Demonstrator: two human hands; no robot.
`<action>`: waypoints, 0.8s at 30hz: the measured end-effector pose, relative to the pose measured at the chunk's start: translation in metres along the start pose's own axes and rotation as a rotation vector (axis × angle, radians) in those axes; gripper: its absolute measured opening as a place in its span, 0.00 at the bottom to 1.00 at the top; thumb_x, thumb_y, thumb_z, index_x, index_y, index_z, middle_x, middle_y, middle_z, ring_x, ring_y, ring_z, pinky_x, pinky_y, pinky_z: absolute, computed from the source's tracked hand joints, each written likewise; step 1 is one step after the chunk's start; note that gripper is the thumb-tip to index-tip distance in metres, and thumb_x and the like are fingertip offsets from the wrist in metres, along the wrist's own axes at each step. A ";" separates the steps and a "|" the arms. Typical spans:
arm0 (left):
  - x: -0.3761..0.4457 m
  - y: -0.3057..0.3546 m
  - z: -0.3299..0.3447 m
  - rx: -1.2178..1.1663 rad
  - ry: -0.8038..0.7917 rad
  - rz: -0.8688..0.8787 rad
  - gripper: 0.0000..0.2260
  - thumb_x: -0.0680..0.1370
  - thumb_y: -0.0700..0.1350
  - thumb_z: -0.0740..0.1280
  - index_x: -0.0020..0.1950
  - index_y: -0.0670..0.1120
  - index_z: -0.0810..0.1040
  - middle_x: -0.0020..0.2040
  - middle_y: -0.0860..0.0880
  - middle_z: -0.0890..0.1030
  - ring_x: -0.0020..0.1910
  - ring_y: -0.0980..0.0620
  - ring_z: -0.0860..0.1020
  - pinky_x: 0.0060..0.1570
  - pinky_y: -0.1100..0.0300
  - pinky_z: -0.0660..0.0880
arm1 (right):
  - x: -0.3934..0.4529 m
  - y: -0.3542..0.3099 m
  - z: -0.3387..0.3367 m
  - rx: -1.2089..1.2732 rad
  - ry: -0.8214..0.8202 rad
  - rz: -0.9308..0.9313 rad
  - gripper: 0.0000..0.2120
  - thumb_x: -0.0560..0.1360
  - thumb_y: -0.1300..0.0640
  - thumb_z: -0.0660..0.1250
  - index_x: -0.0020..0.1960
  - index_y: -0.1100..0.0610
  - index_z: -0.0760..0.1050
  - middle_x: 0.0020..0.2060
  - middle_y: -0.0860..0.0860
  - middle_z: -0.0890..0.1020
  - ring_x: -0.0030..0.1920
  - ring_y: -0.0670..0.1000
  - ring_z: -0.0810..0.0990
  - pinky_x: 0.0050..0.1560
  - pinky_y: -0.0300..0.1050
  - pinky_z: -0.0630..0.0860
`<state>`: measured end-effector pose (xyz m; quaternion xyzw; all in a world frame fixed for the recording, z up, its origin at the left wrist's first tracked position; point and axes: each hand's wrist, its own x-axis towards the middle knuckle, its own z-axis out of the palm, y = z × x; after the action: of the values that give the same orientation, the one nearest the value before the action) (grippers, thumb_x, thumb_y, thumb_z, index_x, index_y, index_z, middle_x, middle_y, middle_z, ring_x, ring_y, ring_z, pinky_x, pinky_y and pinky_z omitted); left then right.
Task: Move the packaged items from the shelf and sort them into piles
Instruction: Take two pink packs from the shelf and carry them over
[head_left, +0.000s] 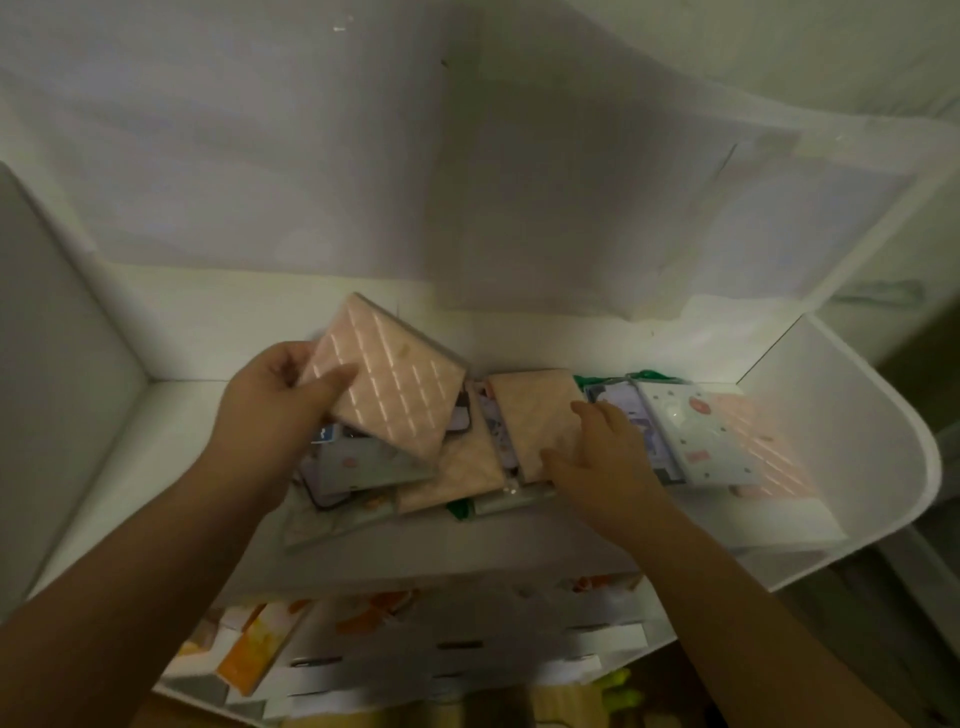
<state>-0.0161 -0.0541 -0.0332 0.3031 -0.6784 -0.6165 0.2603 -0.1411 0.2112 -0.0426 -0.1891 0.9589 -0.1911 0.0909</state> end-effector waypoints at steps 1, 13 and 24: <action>-0.002 0.003 -0.002 -0.096 0.017 -0.037 0.07 0.74 0.46 0.74 0.50 0.48 0.81 0.46 0.48 0.85 0.46 0.47 0.84 0.44 0.52 0.81 | 0.005 0.003 0.001 -0.052 -0.009 0.026 0.34 0.76 0.42 0.65 0.76 0.53 0.57 0.74 0.55 0.61 0.73 0.58 0.60 0.70 0.54 0.61; -0.044 0.022 -0.016 -0.738 0.142 -0.394 0.14 0.82 0.53 0.61 0.65 0.50 0.76 0.56 0.50 0.85 0.50 0.50 0.84 0.50 0.44 0.79 | 0.034 -0.001 0.002 -0.023 -0.132 0.144 0.46 0.68 0.37 0.73 0.76 0.55 0.56 0.71 0.58 0.68 0.68 0.59 0.71 0.64 0.56 0.74; -0.083 0.033 -0.039 -0.591 -0.147 -0.512 0.11 0.80 0.40 0.62 0.61 0.43 0.78 0.51 0.42 0.86 0.46 0.44 0.85 0.36 0.52 0.82 | 0.011 -0.001 -0.016 0.368 0.141 0.250 0.27 0.74 0.46 0.71 0.69 0.58 0.71 0.59 0.58 0.79 0.49 0.53 0.78 0.43 0.44 0.74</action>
<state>0.0655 -0.0182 0.0054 0.3296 -0.3913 -0.8501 0.1252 -0.1545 0.2115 -0.0290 -0.0353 0.9277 -0.3630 0.0796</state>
